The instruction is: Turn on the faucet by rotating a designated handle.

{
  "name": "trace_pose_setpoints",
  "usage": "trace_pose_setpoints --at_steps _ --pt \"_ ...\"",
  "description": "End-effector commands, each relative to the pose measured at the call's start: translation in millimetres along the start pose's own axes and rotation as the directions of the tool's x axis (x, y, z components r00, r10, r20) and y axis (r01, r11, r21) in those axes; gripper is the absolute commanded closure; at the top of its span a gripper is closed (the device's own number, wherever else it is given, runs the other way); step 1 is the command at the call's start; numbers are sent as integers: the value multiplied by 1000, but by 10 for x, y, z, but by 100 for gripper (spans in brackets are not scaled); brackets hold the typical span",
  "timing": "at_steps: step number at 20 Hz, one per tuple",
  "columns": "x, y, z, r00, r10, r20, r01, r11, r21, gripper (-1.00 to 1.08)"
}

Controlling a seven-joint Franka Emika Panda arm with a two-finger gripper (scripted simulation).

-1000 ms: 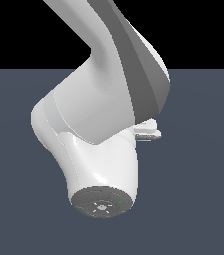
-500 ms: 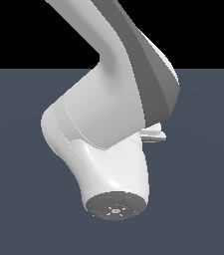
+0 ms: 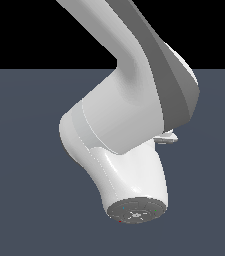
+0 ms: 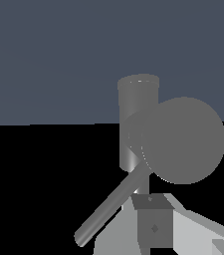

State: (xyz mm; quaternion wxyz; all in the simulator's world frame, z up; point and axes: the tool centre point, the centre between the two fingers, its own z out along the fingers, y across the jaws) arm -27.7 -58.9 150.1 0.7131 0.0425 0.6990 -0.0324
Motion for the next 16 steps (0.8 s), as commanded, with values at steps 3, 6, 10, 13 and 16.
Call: trace_pose_setpoints --at_steps 3,6,10,13,16 --pt "135 -121 -27 1000 -7 -10 7 1000 15 108" --pt "217 -206 -36 1000 -10 -13 11 1000 26 108" --pt "328 -321 -50 1000 -15 -15 15 999 40 108" --pt "412 -409 -61 1000 -18 -18 19 999 51 108" --pt "468 -468 -69 1000 -20 -19 22 998 59 108"
